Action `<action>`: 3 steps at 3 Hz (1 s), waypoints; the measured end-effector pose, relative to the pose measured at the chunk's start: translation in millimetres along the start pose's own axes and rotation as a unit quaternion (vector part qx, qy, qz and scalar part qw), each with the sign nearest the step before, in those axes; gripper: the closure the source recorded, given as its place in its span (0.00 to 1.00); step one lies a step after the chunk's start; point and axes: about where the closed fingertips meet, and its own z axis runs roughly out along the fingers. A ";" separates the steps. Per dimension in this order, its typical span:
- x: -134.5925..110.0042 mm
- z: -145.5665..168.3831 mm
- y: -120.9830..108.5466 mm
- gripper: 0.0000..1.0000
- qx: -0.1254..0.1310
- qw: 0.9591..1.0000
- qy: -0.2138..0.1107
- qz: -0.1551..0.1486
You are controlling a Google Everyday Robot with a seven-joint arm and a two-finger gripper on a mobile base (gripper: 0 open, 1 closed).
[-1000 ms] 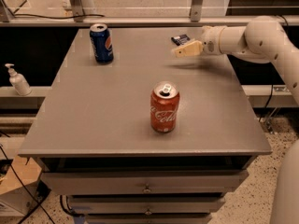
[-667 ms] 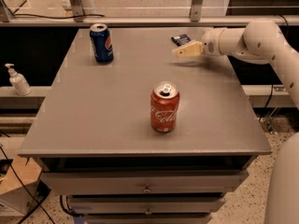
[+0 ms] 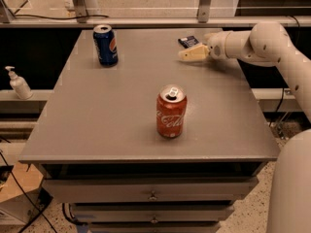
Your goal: Pick rxbar blueberry
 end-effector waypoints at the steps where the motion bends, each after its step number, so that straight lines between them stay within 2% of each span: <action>1: -0.3 0.9 1.3 0.41 -0.006 1.000 0.000 0.000; 3: 3.7 1.8 3.8 0.88 -0.013 1.000 0.000 0.006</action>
Offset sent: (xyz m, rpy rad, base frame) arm -0.0027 -0.0045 0.0017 0.0138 0.0070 0.0129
